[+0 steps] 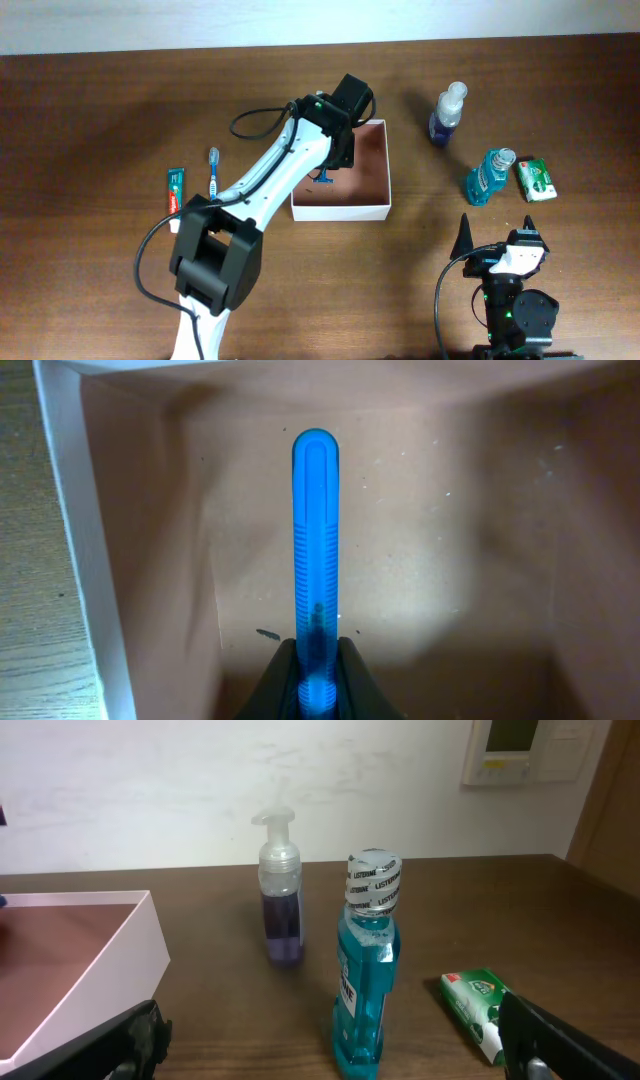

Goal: Pack container
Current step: 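Lift the razor and carry it over the pink box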

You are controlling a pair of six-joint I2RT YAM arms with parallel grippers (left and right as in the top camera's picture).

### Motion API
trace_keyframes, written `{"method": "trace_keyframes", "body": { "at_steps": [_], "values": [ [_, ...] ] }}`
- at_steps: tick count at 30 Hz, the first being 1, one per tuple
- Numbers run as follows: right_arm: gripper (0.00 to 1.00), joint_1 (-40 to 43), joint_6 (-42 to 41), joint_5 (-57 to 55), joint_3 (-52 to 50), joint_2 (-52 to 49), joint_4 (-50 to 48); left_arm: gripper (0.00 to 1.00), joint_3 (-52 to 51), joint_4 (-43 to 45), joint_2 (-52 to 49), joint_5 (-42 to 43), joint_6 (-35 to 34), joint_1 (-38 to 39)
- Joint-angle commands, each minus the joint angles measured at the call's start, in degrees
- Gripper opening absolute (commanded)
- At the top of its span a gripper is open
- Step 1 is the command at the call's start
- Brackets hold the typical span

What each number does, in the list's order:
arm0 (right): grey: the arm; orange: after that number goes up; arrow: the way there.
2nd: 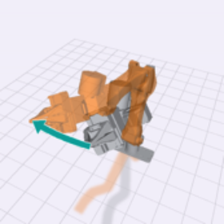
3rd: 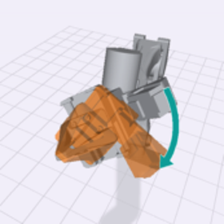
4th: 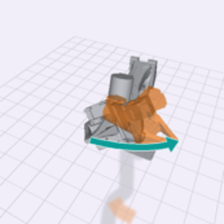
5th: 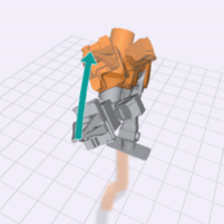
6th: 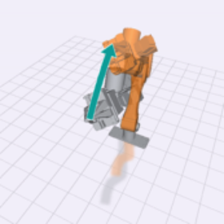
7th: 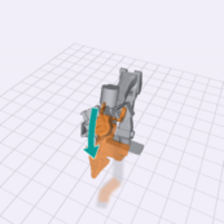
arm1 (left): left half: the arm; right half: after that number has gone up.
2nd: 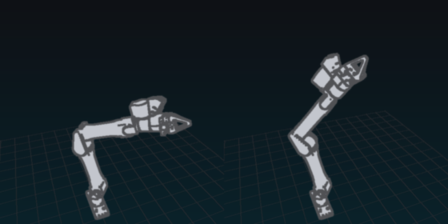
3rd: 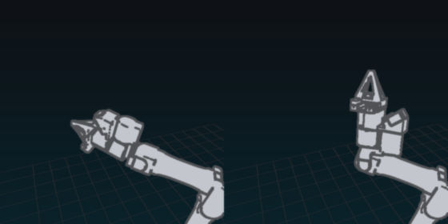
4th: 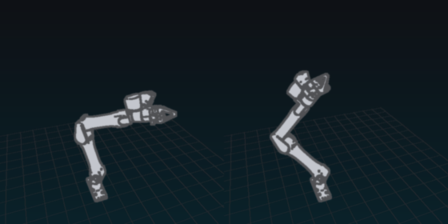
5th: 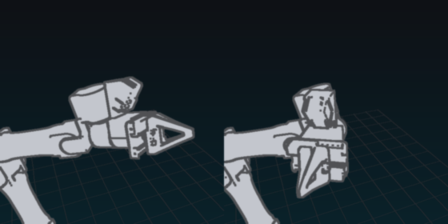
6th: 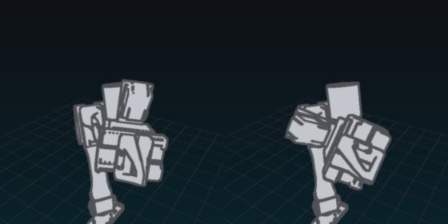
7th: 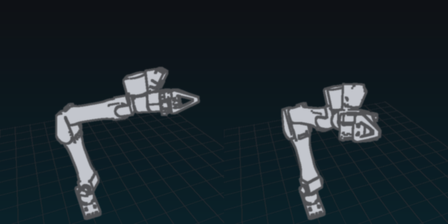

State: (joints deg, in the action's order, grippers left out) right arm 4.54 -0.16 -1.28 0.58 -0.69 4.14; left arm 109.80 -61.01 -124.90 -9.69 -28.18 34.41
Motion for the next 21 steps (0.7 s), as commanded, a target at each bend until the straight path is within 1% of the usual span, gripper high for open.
{"method": "trace_keyframes", "body": {
  "at_steps": [1, 21],
  "values": [
    [0.98, 0.37, -0.07, -0.50, -0.26, 0.33, 0.44, 0.09, 0.92, -0.17, -1.05, -0.66, -1.03, -0.59],
    [0.98, 0.37, -0.07, -0.50, -0.26, 0.33, 0.44, 0.09, 0.76, -0.74, -1.97, -1.95, -2.23, -1.73]
  ]
}}
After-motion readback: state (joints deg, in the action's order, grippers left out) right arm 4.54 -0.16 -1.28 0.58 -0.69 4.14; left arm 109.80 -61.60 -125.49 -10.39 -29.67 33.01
